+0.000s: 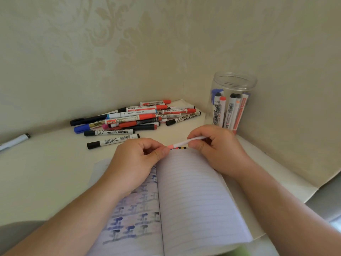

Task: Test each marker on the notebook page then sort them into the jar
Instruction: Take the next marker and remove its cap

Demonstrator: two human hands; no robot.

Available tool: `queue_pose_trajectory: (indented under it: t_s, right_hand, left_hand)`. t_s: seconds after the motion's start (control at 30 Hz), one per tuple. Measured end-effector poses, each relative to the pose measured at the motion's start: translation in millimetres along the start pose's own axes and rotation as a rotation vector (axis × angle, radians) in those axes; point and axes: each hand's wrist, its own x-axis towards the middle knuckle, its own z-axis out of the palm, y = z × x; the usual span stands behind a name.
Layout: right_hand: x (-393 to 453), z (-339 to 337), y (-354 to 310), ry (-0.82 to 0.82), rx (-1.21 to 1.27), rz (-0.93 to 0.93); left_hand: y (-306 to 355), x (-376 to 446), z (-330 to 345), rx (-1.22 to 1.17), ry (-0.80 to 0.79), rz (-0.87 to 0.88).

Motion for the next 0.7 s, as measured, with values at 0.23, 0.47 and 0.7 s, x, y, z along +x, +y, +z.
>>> queue_pose_trajectory:
  t_s: [0.23,0.47,0.7]
  right_hand:
    - [0,-1,-8,-0.055,0.006,-0.009]
    - [-4,3,-17,0.007,0.149,0.090]
    - [-10,7,-16,-0.218,-0.084,0.232]
  left_hand:
    - [-1,-1,-2,-0.027,0.026,-0.001]
    - [1,1,1,0.025,-0.023,0.049]
    - [-14,8,-69,-0.062,0.195,0.065]
